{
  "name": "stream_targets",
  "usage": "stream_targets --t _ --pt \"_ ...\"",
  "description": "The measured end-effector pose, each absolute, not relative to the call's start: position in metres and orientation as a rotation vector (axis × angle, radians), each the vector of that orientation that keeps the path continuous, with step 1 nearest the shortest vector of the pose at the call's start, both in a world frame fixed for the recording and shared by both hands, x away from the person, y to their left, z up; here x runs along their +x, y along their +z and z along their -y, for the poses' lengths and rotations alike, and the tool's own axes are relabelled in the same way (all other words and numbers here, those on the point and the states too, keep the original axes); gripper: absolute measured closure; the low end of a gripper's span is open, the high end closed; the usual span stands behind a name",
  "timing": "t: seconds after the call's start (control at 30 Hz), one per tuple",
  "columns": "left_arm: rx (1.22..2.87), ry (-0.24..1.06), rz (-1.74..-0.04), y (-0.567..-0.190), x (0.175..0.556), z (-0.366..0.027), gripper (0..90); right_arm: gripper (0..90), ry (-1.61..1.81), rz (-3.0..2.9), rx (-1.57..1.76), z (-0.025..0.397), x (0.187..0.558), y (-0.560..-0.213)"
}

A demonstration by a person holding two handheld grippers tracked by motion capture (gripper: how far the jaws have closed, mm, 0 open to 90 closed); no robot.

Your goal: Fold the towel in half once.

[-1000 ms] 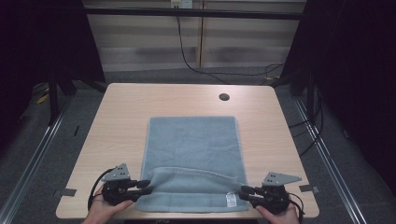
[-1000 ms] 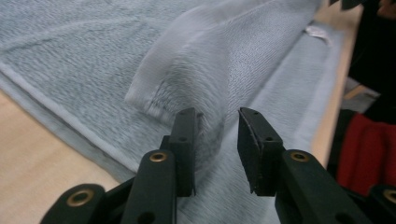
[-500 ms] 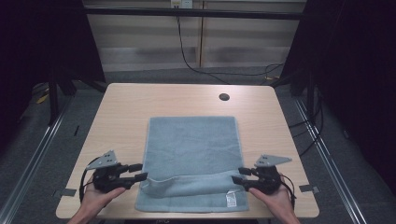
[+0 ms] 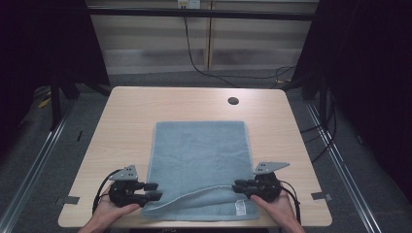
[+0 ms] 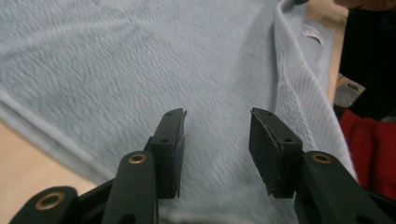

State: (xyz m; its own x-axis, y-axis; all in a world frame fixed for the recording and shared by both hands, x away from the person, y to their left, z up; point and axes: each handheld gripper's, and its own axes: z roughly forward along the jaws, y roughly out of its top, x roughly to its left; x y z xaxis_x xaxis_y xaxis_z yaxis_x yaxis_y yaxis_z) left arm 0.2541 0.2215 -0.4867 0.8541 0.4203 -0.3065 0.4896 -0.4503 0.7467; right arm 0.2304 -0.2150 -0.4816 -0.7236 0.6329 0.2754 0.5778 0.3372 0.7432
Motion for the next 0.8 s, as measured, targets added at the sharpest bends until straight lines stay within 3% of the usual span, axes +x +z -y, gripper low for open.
stream_targets --t 0.3,0.6,0.8 --pt "2.045 -0.033 -0.698 -0.479 0.263 -0.228 50.0 66.1 1.424 -2.48 1.107 0.225 0.195 -0.465" --pt "1.995 0.067 -0.828 -0.477 0.333 -0.218 46.5 55.8 1.335 -2.417 1.202 0.23 0.256 -0.47" --pt "2.011 0.128 -0.852 -0.484 0.36 -0.201 43.9 53.8 1.331 -2.357 1.263 0.23 0.301 -0.47"
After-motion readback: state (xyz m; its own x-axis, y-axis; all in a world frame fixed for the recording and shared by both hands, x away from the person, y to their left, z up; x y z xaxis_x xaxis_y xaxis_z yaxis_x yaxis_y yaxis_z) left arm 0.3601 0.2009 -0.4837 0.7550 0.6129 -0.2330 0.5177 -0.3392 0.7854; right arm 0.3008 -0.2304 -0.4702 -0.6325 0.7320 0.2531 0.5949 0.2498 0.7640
